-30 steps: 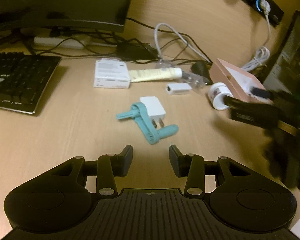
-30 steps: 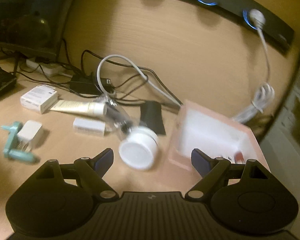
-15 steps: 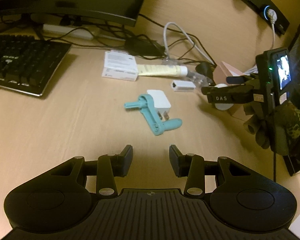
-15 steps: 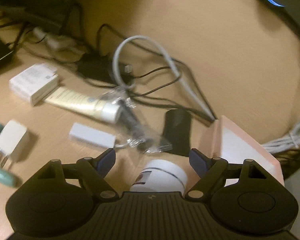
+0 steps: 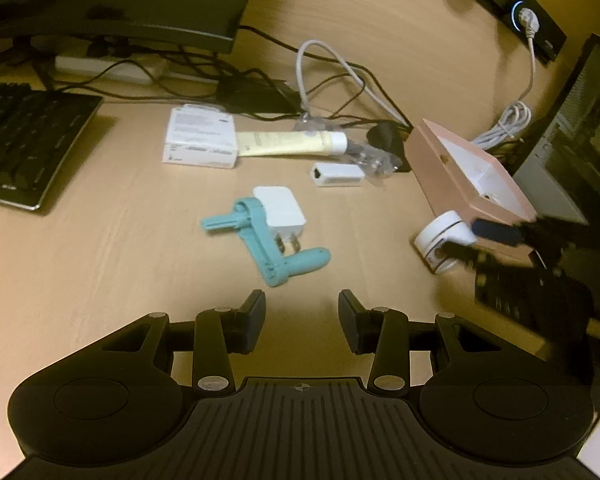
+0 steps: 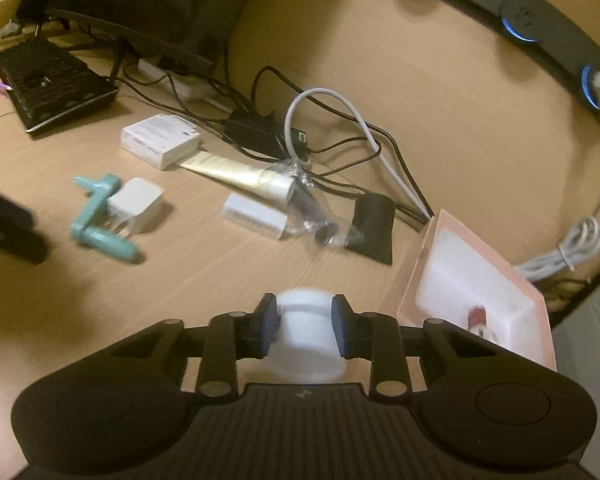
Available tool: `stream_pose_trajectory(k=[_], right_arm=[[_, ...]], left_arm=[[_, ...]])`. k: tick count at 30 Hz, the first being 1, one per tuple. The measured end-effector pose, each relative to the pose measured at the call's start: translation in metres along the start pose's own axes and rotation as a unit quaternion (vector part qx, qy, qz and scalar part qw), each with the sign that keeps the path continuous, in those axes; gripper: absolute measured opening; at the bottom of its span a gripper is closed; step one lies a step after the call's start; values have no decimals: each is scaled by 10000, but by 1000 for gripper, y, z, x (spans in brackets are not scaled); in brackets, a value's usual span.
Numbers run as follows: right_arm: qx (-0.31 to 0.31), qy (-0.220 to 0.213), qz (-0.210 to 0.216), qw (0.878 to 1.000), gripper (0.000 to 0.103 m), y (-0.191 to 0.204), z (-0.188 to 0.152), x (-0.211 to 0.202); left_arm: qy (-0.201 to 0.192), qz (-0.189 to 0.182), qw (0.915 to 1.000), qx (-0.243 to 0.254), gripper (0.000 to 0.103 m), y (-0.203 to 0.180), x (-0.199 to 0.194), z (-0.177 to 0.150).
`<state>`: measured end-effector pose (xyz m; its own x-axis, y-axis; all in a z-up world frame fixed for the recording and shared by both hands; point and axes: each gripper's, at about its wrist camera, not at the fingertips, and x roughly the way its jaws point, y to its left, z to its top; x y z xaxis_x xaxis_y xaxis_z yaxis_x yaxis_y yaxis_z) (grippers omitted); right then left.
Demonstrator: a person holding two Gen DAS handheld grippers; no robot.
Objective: Organize rigid objects
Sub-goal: 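Move the right gripper to the white cream jar and close on it, then lift the white cream jar with the right gripper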
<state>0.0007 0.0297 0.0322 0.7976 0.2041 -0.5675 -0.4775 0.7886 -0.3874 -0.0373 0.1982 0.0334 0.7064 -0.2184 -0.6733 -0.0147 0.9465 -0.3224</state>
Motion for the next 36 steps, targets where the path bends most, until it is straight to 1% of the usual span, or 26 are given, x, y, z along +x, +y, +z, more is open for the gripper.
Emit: stream_pose_trajectory(k=[1,2,3,5,7,8,10,13,15,16,17,18,19,21,23,25,27,30,34,36], right_arm=[[120,27,28,9999,46,-1,-4,-3],[230,64,21,9997,60,-3,-7,-3],[378,92,-24,9992,65,-6,-9,-3],[834,205,44,9963,65,-19,-9,-2],[1325,322,282,9903,66,-33,0,0],[1406,357,343,9888,67,-35,5,1],[1336,500,437,9888,67,-35,18,10],[1146,991,600,9866,67,-34,36,38],[976,1268,611,9852,66,-33,40,56],[944,1433,690,9827,65,-33,38,64],[986,1559,781,9797,56,-34,37,68],[1076,1579,906,9774,56,-36,34,66],[1132,1466,1000,9776,56,-37,32,60],[1162,973,1092,9824,56,-37,24,39],[1001,529,925,9893,55,-29,12,16],[825,253,711,9937,55,-17,-4,2],[753,208,628,9950,55,-9,-16,-3],[776,163,559,9953,54,-5,-26,-5],[967,103,553,9937,54,-9,-29,-12],[966,76,541,9938,54,-11,-24,-14]], left_arm=[[12,-12,10000,21,44,-2,1,0],[26,-21,10000,41,44,-4,2,0],[41,-30,10000,60,44,-6,3,-1],[65,-39,9999,72,44,-8,4,-1],[71,-42,9999,58,44,-10,3,-2],[75,-44,9999,58,44,-10,3,-3],[73,-38,9999,59,44,-10,1,-3],[41,-10,10000,72,44,-9,-2,-3],[6,26,10000,62,44,-7,-5,-3],[-8,49,10000,53,44,-6,-7,-4],[-20,77,10000,35,44,-3,-9,-4],[-27,112,9999,6,44,0,-10,-4],[-30,156,9999,-29,44,2,-10,-4],[-29,242,9997,-91,44,8,-10,-4],[-26,288,9995,-142,44,11,-9,-2],[-11,305,9994,-163,44,12,-6,0],[9,326,9994,-143,44,10,-3,1],[26,325,9994,-74,44,7,1,4],[11,295,9995,71,44,-1,5,9],[11,281,9996,95,44,-3,6,10]])
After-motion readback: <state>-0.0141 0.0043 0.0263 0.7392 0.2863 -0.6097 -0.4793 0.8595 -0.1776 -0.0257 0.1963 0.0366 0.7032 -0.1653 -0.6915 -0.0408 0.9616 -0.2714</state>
